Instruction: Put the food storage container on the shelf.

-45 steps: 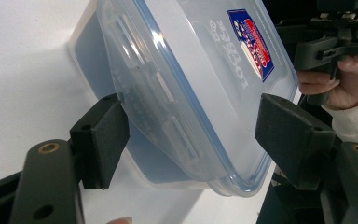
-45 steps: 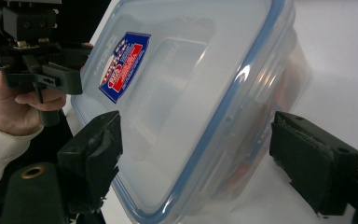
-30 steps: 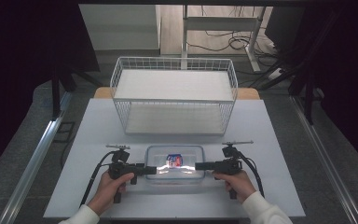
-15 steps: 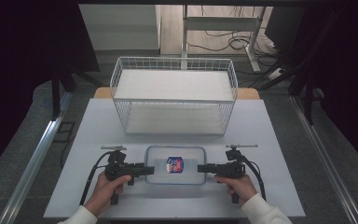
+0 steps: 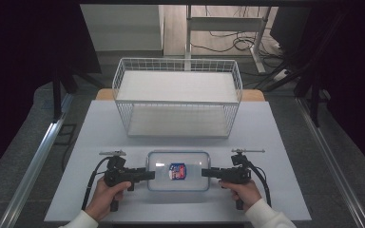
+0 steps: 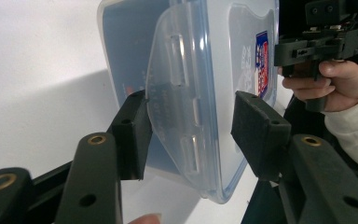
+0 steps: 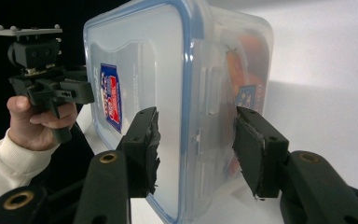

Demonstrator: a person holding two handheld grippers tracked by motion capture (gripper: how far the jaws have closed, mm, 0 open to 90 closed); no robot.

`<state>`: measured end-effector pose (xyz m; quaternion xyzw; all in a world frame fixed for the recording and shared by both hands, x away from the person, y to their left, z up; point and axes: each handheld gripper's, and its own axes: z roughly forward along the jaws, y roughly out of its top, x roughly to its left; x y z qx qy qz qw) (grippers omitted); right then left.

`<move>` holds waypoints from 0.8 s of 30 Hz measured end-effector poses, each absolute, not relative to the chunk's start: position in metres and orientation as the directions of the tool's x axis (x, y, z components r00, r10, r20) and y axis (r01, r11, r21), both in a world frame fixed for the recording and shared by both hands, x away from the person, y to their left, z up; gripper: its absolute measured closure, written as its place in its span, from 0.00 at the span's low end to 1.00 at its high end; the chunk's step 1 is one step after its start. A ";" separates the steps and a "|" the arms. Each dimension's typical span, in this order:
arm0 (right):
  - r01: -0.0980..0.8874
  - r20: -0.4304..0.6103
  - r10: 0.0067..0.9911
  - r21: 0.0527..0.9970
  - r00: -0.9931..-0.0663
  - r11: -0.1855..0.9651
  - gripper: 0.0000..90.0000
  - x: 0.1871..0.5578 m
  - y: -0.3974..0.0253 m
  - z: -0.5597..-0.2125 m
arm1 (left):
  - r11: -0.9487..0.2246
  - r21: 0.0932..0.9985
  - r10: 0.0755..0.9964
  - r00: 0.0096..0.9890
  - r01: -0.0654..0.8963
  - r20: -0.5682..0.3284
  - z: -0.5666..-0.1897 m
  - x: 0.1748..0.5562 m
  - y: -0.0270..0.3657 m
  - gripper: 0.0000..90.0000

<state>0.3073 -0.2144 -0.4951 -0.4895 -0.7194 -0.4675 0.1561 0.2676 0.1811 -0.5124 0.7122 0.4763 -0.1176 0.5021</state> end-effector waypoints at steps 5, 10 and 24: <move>0.843 0.673 0.565 0.531 -0.477 0.079 0.57 0.307 -0.213 -0.494 | -0.036 0.603 0.574 0.511 0.797 -0.641 -0.511 0.267 0.180 0.53; 0.852 0.688 0.559 0.520 -0.463 0.064 0.58 0.309 -0.214 -0.493 | -0.037 0.610 0.578 0.515 0.792 -0.633 -0.507 0.269 0.179 0.53; 0.839 0.680 0.564 0.543 -0.468 0.040 0.58 0.344 -0.213 -0.486 | -0.027 0.619 0.566 0.523 0.785 -0.638 -0.502 0.311 0.182 0.54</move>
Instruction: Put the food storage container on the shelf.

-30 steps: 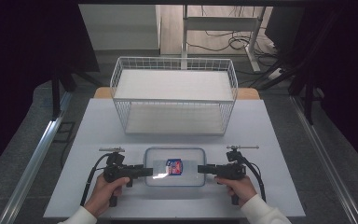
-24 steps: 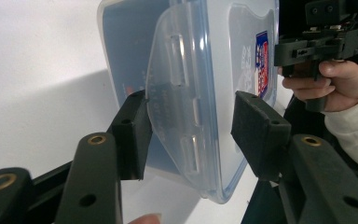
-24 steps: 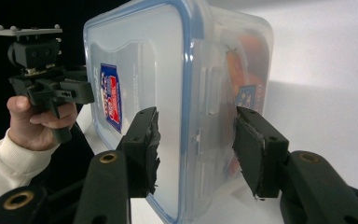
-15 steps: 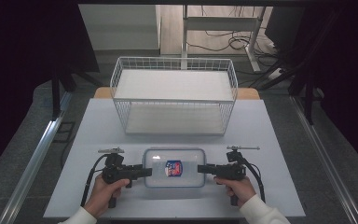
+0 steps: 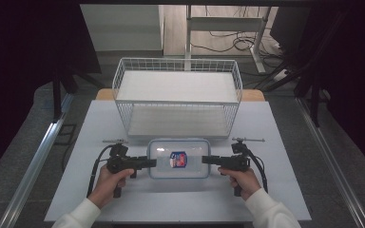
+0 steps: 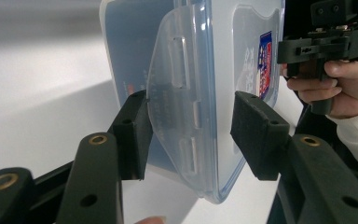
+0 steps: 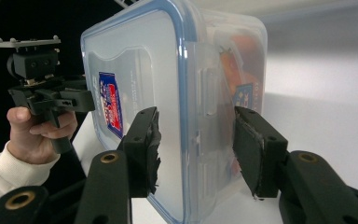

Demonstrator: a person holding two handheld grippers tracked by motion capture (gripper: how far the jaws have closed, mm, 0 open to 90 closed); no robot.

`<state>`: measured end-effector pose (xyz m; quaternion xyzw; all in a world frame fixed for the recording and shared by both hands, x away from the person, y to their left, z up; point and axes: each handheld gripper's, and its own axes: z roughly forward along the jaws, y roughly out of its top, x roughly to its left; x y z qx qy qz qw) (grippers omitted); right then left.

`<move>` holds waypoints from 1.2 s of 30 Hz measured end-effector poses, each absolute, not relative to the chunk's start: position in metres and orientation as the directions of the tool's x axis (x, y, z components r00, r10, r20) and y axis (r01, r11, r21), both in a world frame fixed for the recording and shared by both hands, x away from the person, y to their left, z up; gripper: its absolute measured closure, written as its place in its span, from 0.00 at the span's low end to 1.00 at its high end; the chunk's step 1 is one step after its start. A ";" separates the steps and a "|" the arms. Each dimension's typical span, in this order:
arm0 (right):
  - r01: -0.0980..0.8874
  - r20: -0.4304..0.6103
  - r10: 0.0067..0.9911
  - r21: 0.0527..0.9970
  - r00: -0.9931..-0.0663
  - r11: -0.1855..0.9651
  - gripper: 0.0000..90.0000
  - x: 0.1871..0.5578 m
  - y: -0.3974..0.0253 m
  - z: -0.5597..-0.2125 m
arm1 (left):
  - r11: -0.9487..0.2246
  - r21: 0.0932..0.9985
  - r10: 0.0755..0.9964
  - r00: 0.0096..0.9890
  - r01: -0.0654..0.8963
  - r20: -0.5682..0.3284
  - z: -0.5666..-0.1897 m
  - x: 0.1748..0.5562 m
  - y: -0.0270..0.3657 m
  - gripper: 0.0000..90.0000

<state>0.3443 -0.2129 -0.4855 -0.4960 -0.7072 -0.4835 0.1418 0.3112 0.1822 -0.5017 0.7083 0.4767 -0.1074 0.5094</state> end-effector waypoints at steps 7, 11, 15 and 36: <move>0.825 0.669 0.570 0.565 -0.476 0.026 0.58 0.379 -0.205 -0.480 | -0.006 0.637 0.564 0.528 0.771 -0.635 -0.499 0.348 0.190 0.54; 0.812 0.661 0.572 0.583 -0.485 0.015 0.58 0.397 -0.201 -0.477 | 0.008 0.649 0.567 0.531 0.761 -0.629 -0.498 0.364 0.193 0.54; 0.806 0.659 0.573 0.592 -0.487 0.005 0.58 0.411 -0.199 -0.477 | 0.013 0.658 0.568 0.536 0.753 -0.624 -0.498 0.380 0.194 0.54; 0.831 0.702 0.590 0.549 -0.399 -0.092 0.58 0.436 -0.209 -0.498 | 0.077 0.618 0.559 0.480 0.783 -0.677 -0.522 0.404 0.183 0.54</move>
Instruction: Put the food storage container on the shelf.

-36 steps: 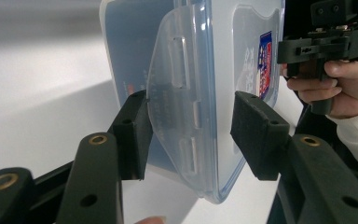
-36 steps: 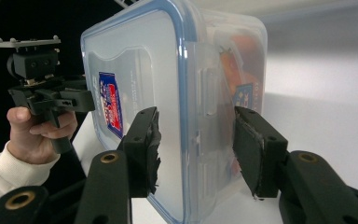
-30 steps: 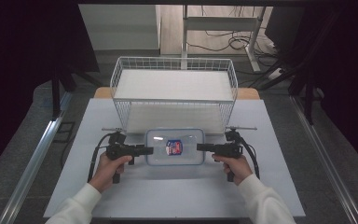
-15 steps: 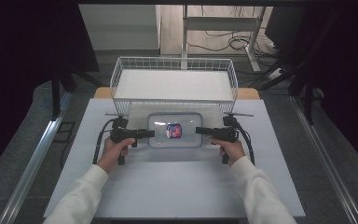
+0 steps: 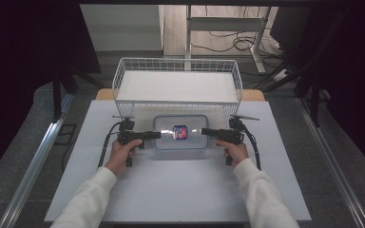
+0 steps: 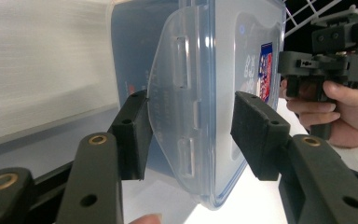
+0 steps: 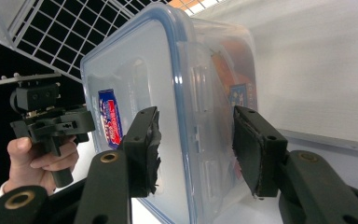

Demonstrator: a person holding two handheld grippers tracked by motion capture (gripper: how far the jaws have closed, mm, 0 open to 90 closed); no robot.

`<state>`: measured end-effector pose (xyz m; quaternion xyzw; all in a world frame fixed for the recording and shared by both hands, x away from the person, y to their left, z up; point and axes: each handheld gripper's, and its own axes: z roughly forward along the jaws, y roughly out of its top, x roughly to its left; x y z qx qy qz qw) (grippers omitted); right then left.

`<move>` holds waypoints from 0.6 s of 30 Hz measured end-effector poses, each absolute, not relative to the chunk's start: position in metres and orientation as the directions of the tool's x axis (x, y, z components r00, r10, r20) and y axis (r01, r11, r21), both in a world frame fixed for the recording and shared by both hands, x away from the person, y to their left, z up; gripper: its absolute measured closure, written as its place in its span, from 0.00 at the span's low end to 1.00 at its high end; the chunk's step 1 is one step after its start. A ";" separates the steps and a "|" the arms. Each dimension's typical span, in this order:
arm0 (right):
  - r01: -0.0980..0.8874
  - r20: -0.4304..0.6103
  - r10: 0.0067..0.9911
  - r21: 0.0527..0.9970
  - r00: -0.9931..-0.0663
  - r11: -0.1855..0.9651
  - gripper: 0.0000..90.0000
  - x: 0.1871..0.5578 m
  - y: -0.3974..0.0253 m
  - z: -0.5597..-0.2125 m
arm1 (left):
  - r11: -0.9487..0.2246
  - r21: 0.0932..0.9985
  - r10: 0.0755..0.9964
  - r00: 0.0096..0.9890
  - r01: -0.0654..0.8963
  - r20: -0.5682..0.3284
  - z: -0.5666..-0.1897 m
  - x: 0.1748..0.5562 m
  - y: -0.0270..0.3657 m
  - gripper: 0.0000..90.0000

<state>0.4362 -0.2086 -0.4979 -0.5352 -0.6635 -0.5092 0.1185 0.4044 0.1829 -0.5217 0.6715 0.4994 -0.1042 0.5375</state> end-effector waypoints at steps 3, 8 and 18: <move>0.834 0.709 0.592 0.542 -0.384 -0.107 0.57 0.437 -0.209 -0.499 | 0.100 0.607 0.556 0.462 0.789 -0.691 -0.523 0.406 0.183 0.54; 0.838 0.724 0.597 0.525 -0.346 -0.151 0.57 0.439 -0.208 -0.501 | 0.151 0.576 0.553 0.415 0.803 -0.723 -0.525 0.409 0.182 0.53; 0.819 0.694 0.646 0.544 -0.317 -0.183 0.49 0.435 -0.199 -0.500 | 0.195 0.573 0.562 0.388 0.796 -0.730 -0.525 0.410 0.176 0.46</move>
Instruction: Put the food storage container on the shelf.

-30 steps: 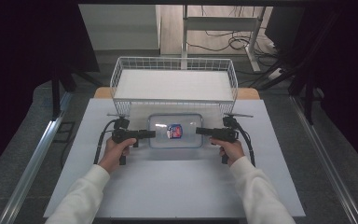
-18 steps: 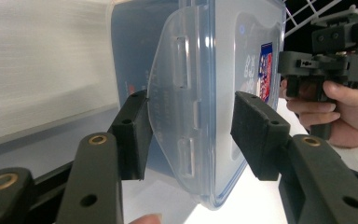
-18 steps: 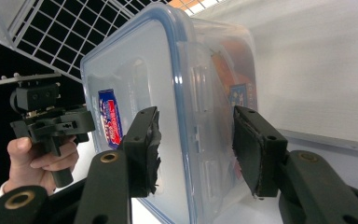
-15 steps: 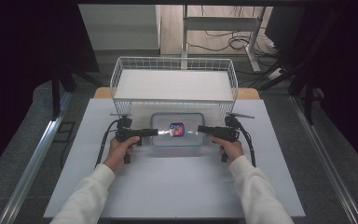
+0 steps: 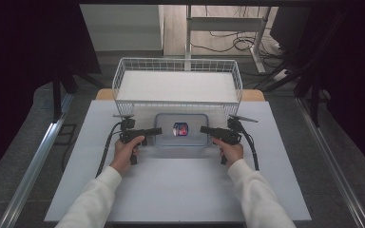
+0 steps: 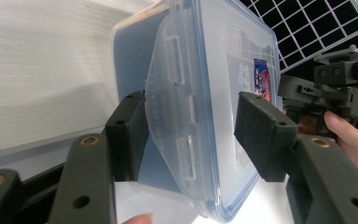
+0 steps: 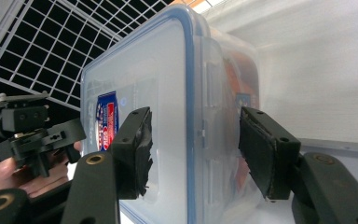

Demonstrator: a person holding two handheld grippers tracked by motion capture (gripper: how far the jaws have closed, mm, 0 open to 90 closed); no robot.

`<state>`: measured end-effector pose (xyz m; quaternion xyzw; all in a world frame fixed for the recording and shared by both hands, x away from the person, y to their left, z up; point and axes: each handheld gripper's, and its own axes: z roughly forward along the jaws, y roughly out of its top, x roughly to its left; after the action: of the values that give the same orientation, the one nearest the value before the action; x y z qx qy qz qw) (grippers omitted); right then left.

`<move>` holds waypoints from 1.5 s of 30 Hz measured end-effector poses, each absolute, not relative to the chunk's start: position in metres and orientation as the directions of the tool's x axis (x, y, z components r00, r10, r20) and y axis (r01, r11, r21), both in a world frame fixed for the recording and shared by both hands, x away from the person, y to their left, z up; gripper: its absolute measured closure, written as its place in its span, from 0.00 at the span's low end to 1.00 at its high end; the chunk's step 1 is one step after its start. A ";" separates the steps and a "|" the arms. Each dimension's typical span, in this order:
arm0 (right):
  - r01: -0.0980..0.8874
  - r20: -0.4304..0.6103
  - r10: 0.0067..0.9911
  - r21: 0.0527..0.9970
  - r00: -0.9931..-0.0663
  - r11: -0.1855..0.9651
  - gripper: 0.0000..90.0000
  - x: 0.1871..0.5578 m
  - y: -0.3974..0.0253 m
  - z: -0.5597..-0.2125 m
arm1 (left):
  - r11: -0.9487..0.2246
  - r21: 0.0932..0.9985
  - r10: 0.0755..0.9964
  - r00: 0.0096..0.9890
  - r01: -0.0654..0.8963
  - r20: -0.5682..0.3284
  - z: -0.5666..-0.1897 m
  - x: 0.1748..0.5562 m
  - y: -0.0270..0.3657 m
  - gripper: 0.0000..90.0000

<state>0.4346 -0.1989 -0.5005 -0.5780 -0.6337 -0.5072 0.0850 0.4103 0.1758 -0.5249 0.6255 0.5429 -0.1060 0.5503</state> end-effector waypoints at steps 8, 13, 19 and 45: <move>0.751 0.565 0.739 0.649 -0.366 -0.124 0.36 0.417 -0.206 -0.484 | 0.155 0.639 0.635 0.420 0.753 -0.649 -0.509 0.394 0.184 0.26; 0.706 0.465 0.759 0.708 -0.456 -0.010 0.37 0.390 -0.216 -0.474 | 0.072 0.688 0.695 0.458 0.722 -0.554 -0.499 0.364 0.185 0.25; 0.577 0.214 0.751 0.774 -0.625 0.260 0.52 0.351 -0.206 -0.469 | -0.091 0.732 0.707 0.561 0.675 -0.430 -0.495 0.320 0.174 0.24; 0.473 0.028 0.638 0.695 -0.769 0.541 0.99 0.354 -0.106 -0.504 | -0.272 0.741 0.668 0.674 0.615 -0.314 -0.498 0.250 0.162 0.26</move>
<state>0.3539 -0.1062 -0.5037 -0.3193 -0.8701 -0.3572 -0.1153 0.2501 0.1621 -0.4980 0.7969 0.4024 0.0298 0.4496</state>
